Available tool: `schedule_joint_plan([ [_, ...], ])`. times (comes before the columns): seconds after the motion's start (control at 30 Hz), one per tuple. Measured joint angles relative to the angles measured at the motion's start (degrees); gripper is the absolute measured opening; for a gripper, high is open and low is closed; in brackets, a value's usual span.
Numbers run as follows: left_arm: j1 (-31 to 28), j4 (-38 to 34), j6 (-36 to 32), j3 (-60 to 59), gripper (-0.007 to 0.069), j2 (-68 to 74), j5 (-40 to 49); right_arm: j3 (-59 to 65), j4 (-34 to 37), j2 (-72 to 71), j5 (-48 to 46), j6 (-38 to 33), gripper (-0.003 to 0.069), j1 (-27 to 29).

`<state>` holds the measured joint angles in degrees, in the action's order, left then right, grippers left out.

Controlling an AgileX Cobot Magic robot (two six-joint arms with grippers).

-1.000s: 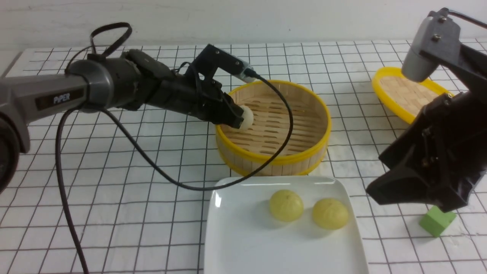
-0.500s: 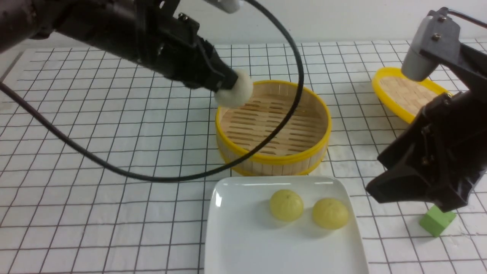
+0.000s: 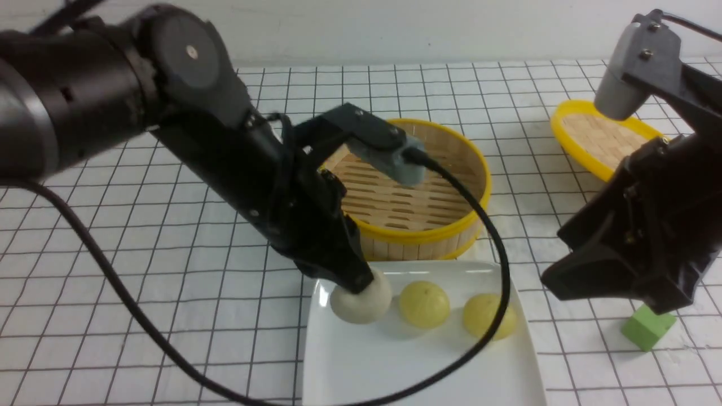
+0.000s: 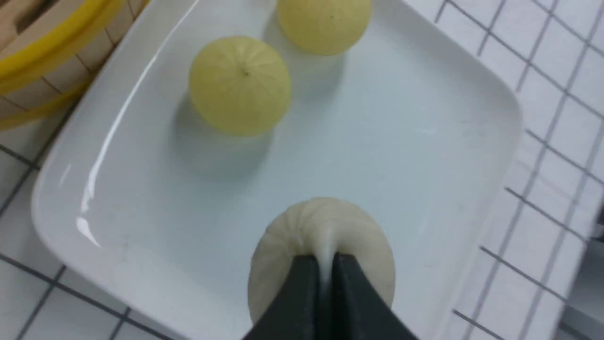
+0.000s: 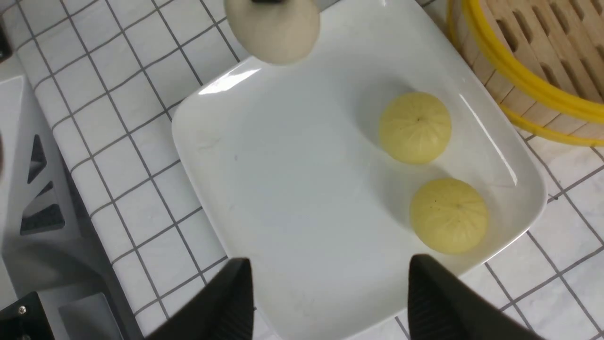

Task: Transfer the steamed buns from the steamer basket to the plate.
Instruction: Use the left arm to put the steamed stuffed bun into the plate

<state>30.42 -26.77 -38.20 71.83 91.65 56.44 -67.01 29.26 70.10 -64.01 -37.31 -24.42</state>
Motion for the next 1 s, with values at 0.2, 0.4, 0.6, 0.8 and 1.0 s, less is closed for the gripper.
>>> schedule_joint_plan([
  [0.2,1.0,4.9,0.2,-6.8,0.0024,2.7,-14.9,0.0,2.1,0.0,-0.2,-1.5,0.0438,0.0],
  [0.4,1.0,5.2,-0.4,-7.4,0.0027,9.6,-18.1,0.0,2.9,0.0,-0.6,-1.7,0.0438,0.0],
  [0.6,1.0,3.4,-0.6,-7.4,0.0029,12.7,-20.8,0.0,3.3,0.0,-0.8,-1.7,0.0438,0.0],
  [0.8,1.0,2.1,-0.7,-7.3,0.0034,12.3,-23.9,0.0,3.3,0.0,-1.0,-1.7,0.0438,0.0],
  [1.0,1.0,2.0,-0.7,-7.4,0.0116,9.4,-22.5,0.0,3.3,0.0,-1.0,-1.7,0.0435,0.0],
])
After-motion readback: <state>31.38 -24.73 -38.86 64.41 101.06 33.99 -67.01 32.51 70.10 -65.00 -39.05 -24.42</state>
